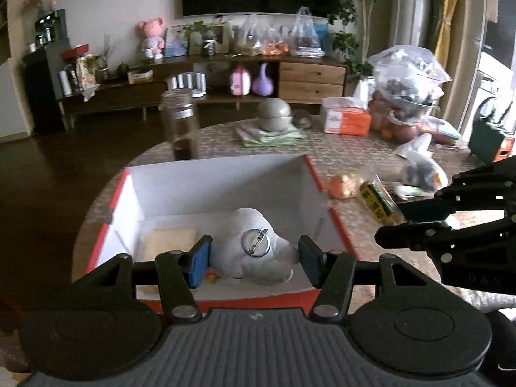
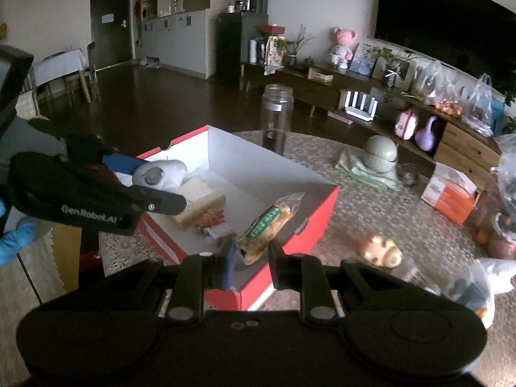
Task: Organize objects
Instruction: 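Lift the white plush toy and snack packet toward the red box, then open both tools to drop the plush toy and snack packet into the box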
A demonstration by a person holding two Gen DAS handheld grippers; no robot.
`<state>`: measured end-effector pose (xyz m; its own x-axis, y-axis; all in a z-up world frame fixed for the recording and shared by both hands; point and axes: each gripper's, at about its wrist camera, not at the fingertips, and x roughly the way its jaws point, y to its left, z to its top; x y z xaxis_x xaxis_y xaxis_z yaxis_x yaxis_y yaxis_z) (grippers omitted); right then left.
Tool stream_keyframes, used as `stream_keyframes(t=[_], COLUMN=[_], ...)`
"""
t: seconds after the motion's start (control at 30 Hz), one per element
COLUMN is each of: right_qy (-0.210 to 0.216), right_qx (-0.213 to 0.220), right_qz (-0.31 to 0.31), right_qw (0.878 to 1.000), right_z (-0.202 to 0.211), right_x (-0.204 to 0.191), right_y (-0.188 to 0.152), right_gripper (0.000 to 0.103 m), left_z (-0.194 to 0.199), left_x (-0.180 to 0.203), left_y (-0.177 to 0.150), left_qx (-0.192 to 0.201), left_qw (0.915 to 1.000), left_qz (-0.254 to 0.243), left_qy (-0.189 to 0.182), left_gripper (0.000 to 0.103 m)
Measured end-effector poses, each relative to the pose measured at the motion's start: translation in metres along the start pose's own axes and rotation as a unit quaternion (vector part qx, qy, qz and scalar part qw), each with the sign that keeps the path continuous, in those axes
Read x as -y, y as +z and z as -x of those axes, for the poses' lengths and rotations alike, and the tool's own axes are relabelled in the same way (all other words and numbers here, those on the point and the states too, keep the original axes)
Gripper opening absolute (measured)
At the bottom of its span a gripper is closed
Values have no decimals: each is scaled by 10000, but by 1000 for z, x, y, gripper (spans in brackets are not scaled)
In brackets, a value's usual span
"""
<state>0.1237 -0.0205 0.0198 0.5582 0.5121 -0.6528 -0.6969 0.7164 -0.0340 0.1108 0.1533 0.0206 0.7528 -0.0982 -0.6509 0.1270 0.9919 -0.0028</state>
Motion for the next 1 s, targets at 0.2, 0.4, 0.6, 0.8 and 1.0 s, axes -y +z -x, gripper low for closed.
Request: stream_keyframes(t=[0.2, 0.4, 0.6, 0.8, 1.0], right_qy=[53, -42, -70, 62, 78], right_qx=[-137, -268, -450, -693, -923], right_qz=[21, 174, 241, 112, 90], right_qw=[9999, 9995, 9987, 9975, 9957], right_z=[-27, -53, -81, -107, -125], right_x=[-7, -14, -17, -18, -22], right_y=[6, 9, 14, 17, 18], right_gripper=[21, 21, 21, 21, 21], left_z=[-11, -33, -63, -94, -119], left_x=[-29, -55, -66, -72, -74], left_y=[4, 7, 11, 13, 10], left_qx=[-64, -175, -439, -778, -1102], left_qw=[9995, 9983, 9970, 9953, 9922], left_qz=[26, 78, 38, 102, 50], left_qy=[322, 548, 634, 562, 573], left_gripper=[57, 57, 57, 58, 58])
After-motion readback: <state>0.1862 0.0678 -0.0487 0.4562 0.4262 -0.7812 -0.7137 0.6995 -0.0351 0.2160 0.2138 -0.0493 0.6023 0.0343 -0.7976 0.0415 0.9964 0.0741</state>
